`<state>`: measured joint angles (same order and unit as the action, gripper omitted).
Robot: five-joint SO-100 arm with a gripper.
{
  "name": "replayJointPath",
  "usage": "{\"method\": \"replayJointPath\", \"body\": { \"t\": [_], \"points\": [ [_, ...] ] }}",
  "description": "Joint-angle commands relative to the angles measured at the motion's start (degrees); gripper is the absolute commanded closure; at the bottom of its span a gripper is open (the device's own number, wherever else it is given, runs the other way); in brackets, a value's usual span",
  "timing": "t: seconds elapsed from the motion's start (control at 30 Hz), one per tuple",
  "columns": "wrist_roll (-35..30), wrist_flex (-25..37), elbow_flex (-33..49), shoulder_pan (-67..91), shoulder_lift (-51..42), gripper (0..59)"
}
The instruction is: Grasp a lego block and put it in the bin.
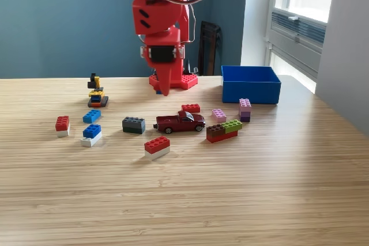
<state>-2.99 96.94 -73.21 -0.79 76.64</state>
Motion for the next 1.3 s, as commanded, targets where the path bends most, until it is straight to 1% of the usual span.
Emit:
{"method": "replayJointPath", "body": {
  "t": [0.03, 0.3, 0.8, 1.0, 1.13, 1.17, 1.27, 1.3],
  "points": [
    [-1.9, 1.8, 4.0, 10.8, 1.7, 58.5],
    [-5.9, 4.8, 7.2, 29.7, 1.7, 58.5],
    [-13.4, 5.1, 8.3, 63.5, 1.6, 58.5],
    [-14.1, 5.0, 9.3, 71.6, 1.1, 58.5],
    [-12.2, 5.0, 10.9, 72.2, 1.0, 58.3],
    [-11.4, 5.0, 11.1, 72.2, 1.0, 55.8],
    [-9.1, 5.0, 10.9, 72.2, 1.0, 41.1],
    [-8.9, 5.0, 10.8, 72.2, 1.0, 37.6]
  ]
}}
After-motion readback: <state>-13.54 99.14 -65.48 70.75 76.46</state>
